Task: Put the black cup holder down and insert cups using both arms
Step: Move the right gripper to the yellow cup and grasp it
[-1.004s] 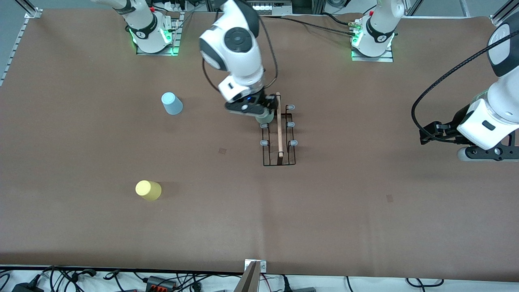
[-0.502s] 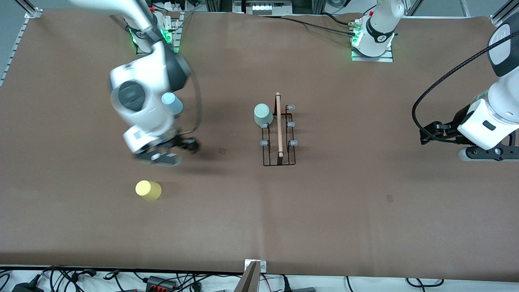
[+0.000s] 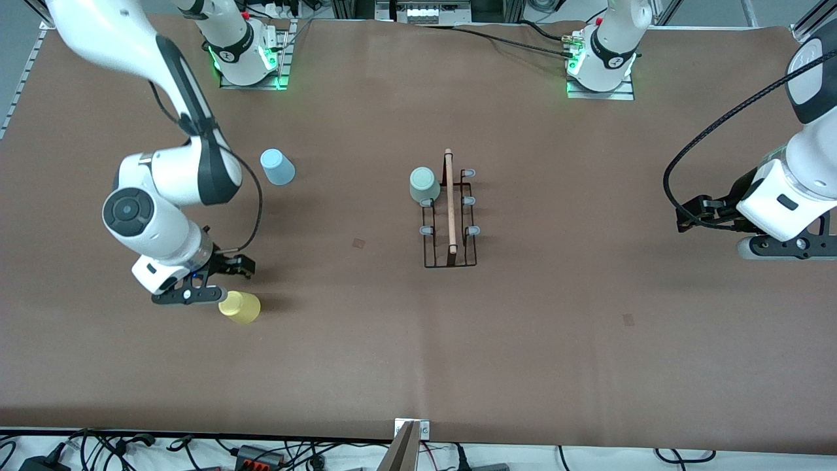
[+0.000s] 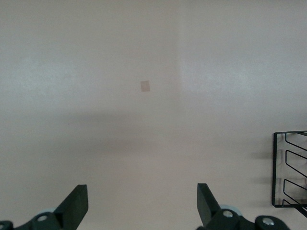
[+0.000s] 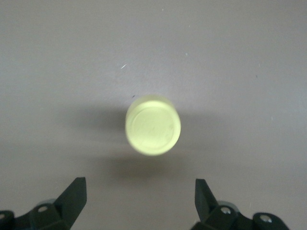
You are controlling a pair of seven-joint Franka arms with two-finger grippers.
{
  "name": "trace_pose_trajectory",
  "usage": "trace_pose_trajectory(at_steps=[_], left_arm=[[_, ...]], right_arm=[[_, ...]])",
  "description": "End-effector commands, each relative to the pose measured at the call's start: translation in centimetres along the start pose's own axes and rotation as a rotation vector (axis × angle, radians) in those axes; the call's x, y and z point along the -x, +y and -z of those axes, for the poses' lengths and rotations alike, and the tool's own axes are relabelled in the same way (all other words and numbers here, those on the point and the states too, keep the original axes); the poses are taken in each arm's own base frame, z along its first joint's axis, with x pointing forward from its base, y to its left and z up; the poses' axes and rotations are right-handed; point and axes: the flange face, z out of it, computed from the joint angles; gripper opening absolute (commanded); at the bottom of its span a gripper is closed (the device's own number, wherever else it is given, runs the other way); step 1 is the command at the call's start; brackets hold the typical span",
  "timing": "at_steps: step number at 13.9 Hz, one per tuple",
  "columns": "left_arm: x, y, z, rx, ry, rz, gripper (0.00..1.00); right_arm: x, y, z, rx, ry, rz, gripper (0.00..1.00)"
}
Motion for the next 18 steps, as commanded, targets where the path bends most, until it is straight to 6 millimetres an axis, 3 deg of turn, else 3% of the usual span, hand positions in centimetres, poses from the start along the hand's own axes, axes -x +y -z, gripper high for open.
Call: trace_pose_trajectory(at_steps=[1, 5, 10, 15, 18], left_arm=[[0.4, 0.0, 0.6, 0.014, -0.008, -0.009, 1.0], [0.4, 0.1, 0.6, 0.015, -0.01, -0.014, 1.0], [0.6, -1.5, 0.0, 0.072, -0.047, 0.022, 1.0], [2.9, -1.0, 0.0, 0.057, -0.058, 0.029, 1.0], [5.8, -0.5, -1.3, 0.039, 0.009, 0.026, 1.0]], right_arm=[[-0.5, 1.3, -1.9, 0.005, 0.034, 0.051, 1.0], [-1.1, 2.8, -4.3, 0.002, 0.108, 0.037, 1.0], [-1.3, 2.0, -5.4, -0.016, 0.139, 0.02, 1.0], [-1.4, 1.9, -6.6, -0.018, 0.173, 0.027, 1.0], [-1.4, 1.8, -7.0, -0.026, 0.171, 0.018, 1.0]])
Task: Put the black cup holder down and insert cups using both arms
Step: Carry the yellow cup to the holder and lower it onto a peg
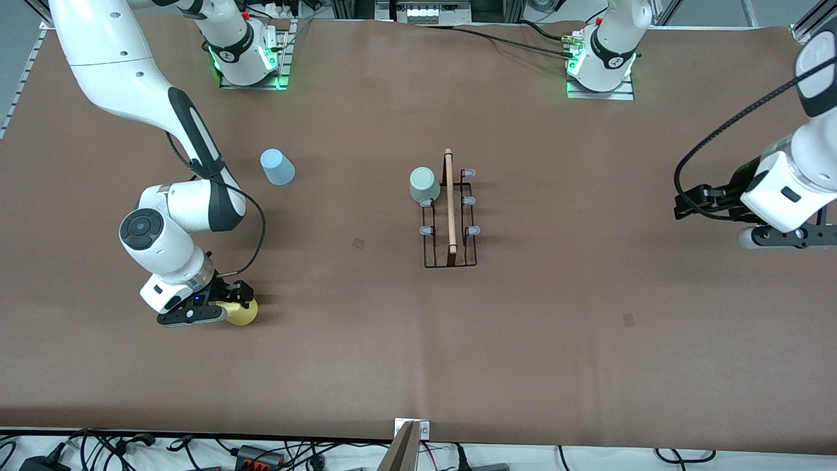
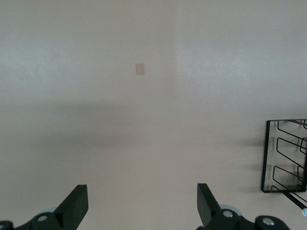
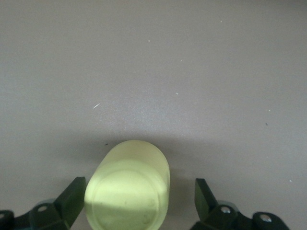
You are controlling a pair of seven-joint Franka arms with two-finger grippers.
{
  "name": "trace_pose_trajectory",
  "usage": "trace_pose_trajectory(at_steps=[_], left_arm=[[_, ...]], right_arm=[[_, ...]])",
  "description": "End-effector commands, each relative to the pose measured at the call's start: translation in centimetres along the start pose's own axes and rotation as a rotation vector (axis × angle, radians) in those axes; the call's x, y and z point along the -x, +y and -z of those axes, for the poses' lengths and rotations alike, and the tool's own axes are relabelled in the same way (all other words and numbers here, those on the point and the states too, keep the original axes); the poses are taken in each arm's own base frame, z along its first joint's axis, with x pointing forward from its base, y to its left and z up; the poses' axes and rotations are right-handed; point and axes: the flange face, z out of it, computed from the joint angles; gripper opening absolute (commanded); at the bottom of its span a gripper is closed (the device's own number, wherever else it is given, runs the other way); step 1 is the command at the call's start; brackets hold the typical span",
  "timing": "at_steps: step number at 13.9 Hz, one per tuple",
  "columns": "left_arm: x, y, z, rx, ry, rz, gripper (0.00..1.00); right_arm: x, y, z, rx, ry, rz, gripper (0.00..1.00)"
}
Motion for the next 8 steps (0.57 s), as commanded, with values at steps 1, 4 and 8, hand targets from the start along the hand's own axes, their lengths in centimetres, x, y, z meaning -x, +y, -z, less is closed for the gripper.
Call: trace_pose_trajectory(at_steps=[1, 4, 8], left_arm=[[3.5, 0.0, -0.3, -0.003, 0.035, -0.001, 1.0], [3.6, -0.8, -0.1, -0.004, 0.008, 0.01, 1.0], [3.9, -0.7, 2.7, 0.018, -0.053, 0.006, 1.0]], right_arm=[[-0.2, -0.4, -0.3, -0.022, 0.015, -0.008, 0.92], [-0.2, -0.8, -0.3, -0.029, 0.013, -0.005, 0.43], [-1.1, -3.0, 3.3, -0.037, 0.012, 0.034, 0.1]])
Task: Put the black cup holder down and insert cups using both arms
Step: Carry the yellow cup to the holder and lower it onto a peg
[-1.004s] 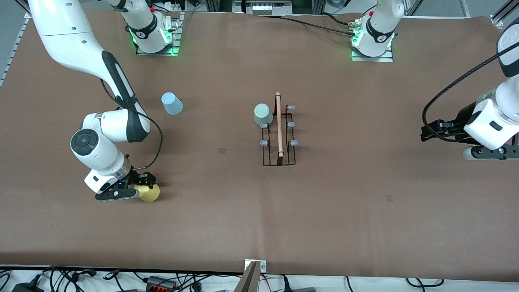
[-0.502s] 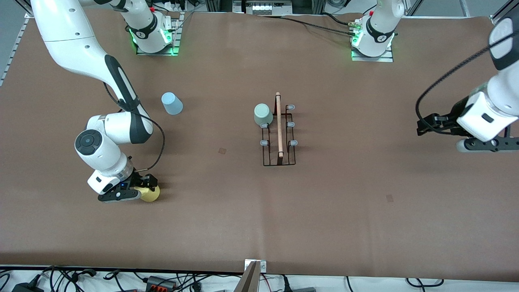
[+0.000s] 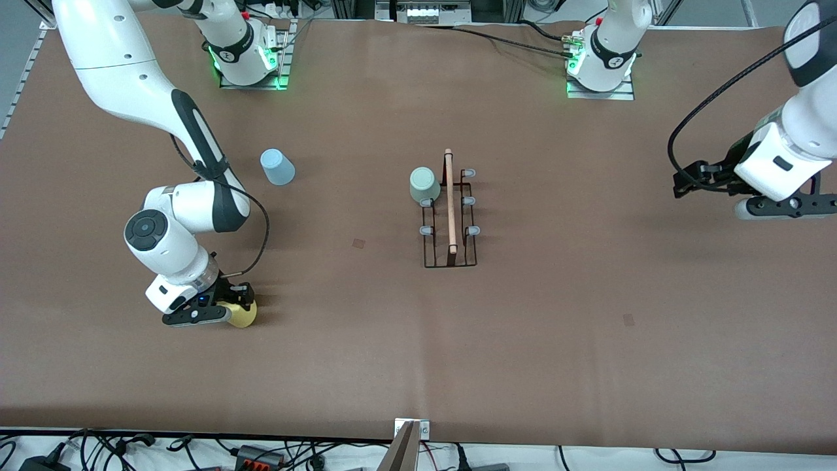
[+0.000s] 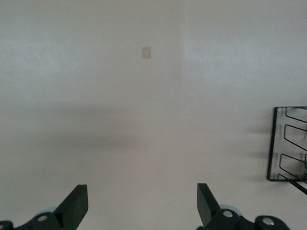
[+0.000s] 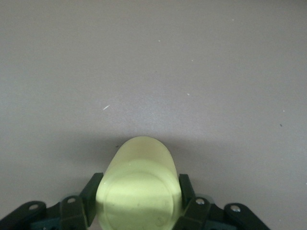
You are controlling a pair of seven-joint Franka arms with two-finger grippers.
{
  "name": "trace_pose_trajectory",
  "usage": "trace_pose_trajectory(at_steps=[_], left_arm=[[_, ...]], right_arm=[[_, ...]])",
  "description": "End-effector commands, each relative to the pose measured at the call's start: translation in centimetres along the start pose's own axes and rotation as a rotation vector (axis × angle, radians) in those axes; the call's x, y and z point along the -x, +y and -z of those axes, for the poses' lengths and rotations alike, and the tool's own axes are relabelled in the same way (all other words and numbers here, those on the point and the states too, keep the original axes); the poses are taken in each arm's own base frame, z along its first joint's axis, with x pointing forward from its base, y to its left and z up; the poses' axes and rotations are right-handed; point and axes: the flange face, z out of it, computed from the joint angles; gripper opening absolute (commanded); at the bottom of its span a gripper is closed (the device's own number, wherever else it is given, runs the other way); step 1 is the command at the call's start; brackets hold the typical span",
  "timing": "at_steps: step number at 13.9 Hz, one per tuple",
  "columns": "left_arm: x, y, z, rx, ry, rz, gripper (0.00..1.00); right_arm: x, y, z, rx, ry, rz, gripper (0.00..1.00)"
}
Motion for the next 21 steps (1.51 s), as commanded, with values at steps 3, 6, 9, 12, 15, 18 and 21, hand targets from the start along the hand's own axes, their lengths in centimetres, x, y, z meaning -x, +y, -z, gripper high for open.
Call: trace_pose_trajectory(at_steps=[3, 6, 9, 12, 15, 18, 21], left_arm=[[0.5, 0.2, 2.5, 0.029, -0.011, -0.049, 1.0], [0.3, 0.4, 2.7, 0.022, -0.004, -0.057, 1.0], [-0.1, 0.3, 3.0, 0.024, 0.004, -0.09, 1.0], [-0.3, 0.3, 2.8, 0.023, 0.003, -0.097, 1.0], [-0.4, 0.2, 2.8, 0.021, 0.003, -0.148, 1.0], [-0.5, -0.2, 2.8, 0.017, 0.006, -0.213, 1.0], [-0.5, -0.1, 2.8, 0.017, 0.007, -0.212, 1.0]], right_arm=[[-1.0, -8.0, 11.5, -0.032, -0.091, 0.052, 0.09], [-0.7, -15.7, 18.7, -0.032, -0.139, -0.04, 0.09], [0.5, -26.2, 23.0, -0.035, -0.142, -0.183, 0.09], [2.6, -36.3, 23.8, -0.064, -0.107, -0.296, 0.09], [3.5, -41.2, 22.2, -0.102, -0.067, -0.282, 0.09], [4.8, -43.4, 19.8, -0.088, -0.043, -0.24, 0.09], [5.8, -44.6, 18.2, -0.07, -0.044, -0.224, 0.09]])
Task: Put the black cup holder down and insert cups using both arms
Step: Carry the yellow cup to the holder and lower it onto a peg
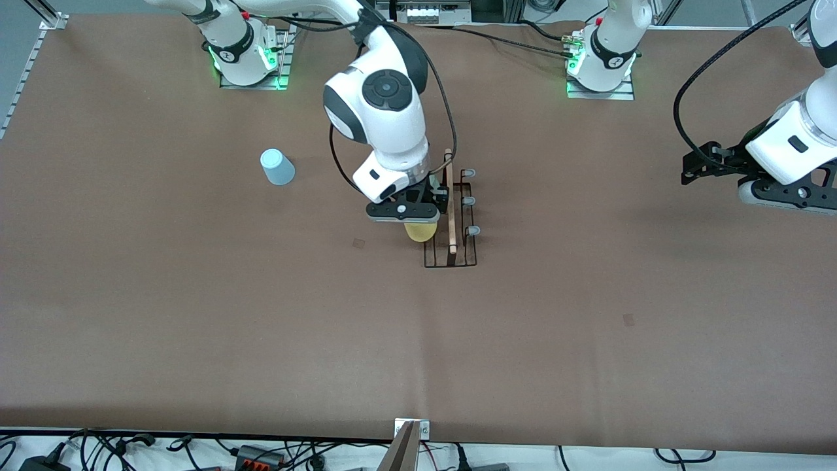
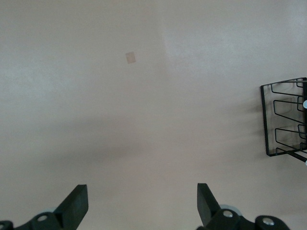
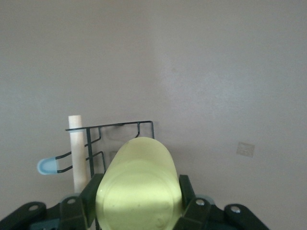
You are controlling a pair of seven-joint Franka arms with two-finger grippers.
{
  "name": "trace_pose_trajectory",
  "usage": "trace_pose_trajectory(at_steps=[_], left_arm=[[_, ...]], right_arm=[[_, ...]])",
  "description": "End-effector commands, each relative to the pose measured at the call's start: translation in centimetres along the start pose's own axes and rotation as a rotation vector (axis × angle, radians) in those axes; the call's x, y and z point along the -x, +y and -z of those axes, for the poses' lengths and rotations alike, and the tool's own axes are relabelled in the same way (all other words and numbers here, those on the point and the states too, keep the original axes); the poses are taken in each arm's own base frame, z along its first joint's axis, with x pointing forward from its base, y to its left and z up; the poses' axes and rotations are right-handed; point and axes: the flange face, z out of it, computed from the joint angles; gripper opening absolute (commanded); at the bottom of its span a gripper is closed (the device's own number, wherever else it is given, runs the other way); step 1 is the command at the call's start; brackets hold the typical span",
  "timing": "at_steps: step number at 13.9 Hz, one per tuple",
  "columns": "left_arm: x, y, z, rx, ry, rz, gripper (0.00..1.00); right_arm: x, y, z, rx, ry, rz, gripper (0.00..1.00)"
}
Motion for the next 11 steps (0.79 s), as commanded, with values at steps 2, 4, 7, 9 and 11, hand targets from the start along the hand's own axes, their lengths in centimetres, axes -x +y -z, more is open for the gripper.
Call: trace_pose_trajectory(at_steps=[2, 4, 7, 9, 11], left_arm=[[-0.8, -0.1, 0.7, 0.007, 0.007, -0.023, 1.0], [-1.4, -1.1, 0.5, 0.016, 0.007, -0.004, 1.0], [-1.2, -2.2, 0.3, 0.017, -0.004, 0.013, 1.0], [-1.0, -2.6, 0.2, 0.023, -0.013, 0.025, 1.0], [-0.7, -2.0, 0.2, 0.024, -0.011, 0.031, 1.0]], right_arm=[[0.6, -1.4, -1.2, 0.006, 0.024, 0.003, 0.1], [1.0, -1.7, -2.3, 0.004, 0.022, 0.009, 0.1], [1.4, -1.9, -3.8, 0.013, 0.019, 0.019, 0.33], [1.4, -1.9, -4.4, 0.005, 0.026, 0.021, 0.8], [1.4, -2.0, -4.3, 0.0, 0.03, 0.026, 1.0]])
